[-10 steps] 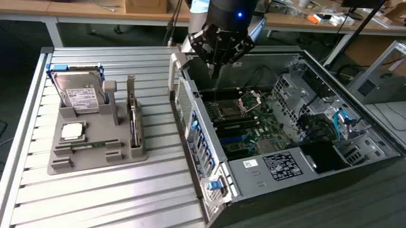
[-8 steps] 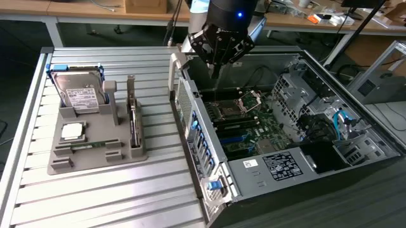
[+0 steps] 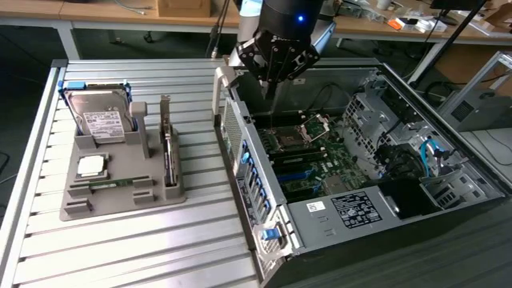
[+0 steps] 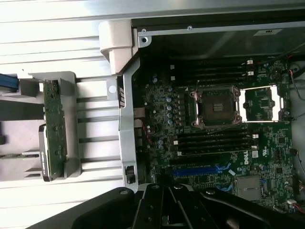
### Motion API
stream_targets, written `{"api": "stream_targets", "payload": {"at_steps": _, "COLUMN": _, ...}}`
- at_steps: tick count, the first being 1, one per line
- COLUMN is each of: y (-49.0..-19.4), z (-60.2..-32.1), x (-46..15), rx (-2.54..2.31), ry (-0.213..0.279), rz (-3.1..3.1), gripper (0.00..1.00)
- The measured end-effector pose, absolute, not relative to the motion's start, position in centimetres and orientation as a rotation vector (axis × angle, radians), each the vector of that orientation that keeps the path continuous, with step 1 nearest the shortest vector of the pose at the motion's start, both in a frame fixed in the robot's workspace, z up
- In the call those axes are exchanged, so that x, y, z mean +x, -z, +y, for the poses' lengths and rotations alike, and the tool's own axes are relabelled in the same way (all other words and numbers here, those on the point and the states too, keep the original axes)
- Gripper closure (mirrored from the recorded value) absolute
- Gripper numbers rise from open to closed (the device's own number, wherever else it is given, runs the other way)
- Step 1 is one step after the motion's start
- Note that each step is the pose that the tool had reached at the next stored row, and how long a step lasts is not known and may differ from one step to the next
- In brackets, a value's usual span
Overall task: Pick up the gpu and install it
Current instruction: 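Reach for the gpu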
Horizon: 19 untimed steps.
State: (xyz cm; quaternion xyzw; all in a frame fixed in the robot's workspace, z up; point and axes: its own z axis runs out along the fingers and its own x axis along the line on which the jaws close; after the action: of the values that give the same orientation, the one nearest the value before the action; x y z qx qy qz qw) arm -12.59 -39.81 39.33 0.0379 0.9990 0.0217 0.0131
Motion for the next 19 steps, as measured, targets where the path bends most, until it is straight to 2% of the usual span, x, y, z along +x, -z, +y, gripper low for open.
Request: {"api": "stream_targets", "payload": {"at_steps": 19, "y": -39.3, "z": -39.8, "x": -14.0, "rx": 0.118, "ry": -0.068, "rz": 3.112, "gripper": 0.89}}
